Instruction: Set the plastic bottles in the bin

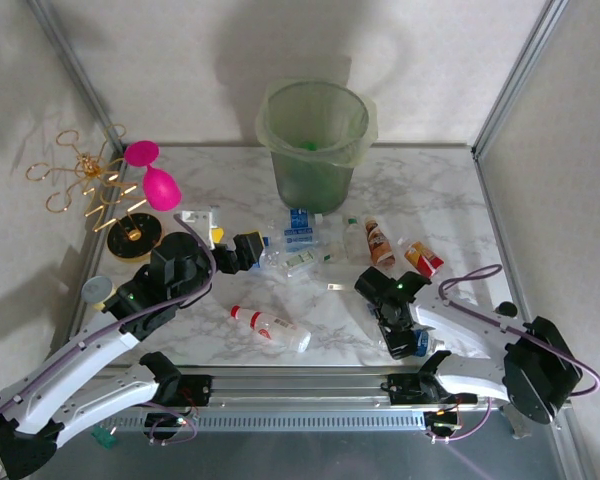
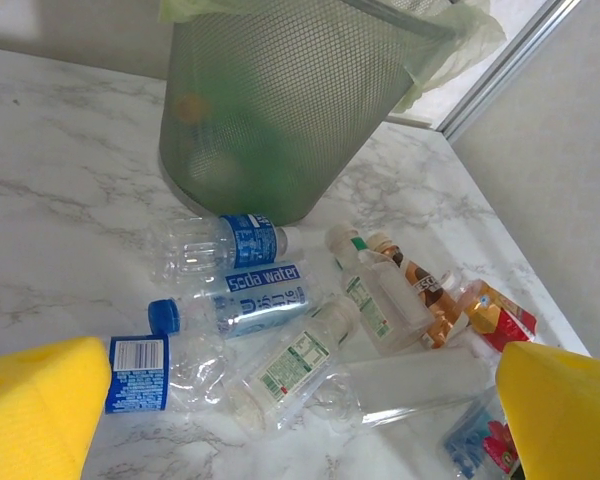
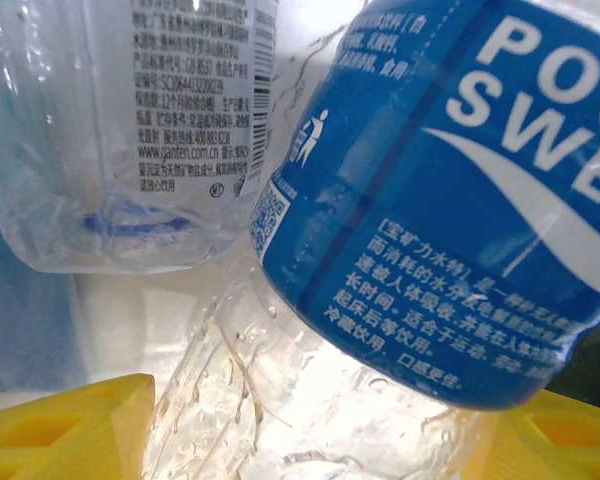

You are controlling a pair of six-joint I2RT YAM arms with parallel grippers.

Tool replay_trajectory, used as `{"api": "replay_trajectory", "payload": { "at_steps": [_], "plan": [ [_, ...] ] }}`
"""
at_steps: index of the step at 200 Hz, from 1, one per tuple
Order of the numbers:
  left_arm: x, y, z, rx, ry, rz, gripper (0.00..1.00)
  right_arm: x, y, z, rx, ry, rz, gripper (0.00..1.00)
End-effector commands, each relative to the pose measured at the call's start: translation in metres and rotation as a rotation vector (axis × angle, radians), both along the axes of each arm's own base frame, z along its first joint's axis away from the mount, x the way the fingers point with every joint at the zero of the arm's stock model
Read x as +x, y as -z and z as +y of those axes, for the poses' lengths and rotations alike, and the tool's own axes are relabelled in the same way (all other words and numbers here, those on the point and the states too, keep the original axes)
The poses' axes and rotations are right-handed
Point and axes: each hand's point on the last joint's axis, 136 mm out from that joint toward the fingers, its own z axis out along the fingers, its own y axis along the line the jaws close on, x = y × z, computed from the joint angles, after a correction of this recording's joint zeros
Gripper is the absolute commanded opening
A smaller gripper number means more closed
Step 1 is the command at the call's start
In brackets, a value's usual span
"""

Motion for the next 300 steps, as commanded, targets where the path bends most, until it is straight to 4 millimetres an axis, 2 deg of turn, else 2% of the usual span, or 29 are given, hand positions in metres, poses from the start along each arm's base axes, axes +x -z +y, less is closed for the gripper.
{"api": "replay_trajectory", "payload": {
  "at_steps": [1,47,85,112,148,174,188,205,230,248,269,300],
  "plan": [
    [0.001,0.009,0.002,0.040,-0.012,0.008,0.98,0.016,0.024,0.009,0.015,-0.056,-0.036,0.68],
    [0.003,0.010,0.003,0.048,-0.023,0.010,0.98,0.012,0.009,0.003,-0.013,-0.081,-0.008,0.61],
    [0.004,0.011,0.003,0.056,-0.026,0.012,0.98,0.009,-0.010,-0.003,-0.018,-0.077,-0.026,0.60],
    [0.005,0.013,0.003,0.062,-0.028,0.017,0.98,0.011,-0.019,0.001,-0.012,-0.110,-0.031,0.59],
    [0.006,0.013,0.002,0.063,-0.027,0.017,0.98,0.017,-0.015,0.022,-0.049,-0.312,0.009,0.59],
    [0.006,0.015,0.003,0.068,-0.030,0.022,0.98,0.015,-0.013,0.058,-0.044,-0.470,0.035,0.60],
    [0.006,0.015,0.003,0.069,-0.031,0.021,0.98,0.014,-0.012,0.078,-0.014,-0.539,0.027,0.61],
    [0.006,0.014,0.004,0.070,-0.033,0.020,0.98,0.015,-0.010,0.091,0.001,-0.596,0.031,0.64],
    [0.006,0.015,0.003,0.071,-0.030,0.022,0.98,0.015,-0.005,0.090,0.008,-0.620,0.034,0.81],
    [0.006,0.015,0.003,0.072,-0.030,0.023,0.98,0.011,0.001,0.087,0.037,-0.591,0.047,0.89],
    [0.006,0.014,0.004,0.071,-0.034,0.019,0.98,0.008,0.004,0.084,0.059,-0.542,0.043,0.90],
    [0.006,0.014,0.004,0.071,-0.034,0.017,0.98,0.010,0.001,0.079,0.069,-0.418,0.001,0.86]
  ]
}}
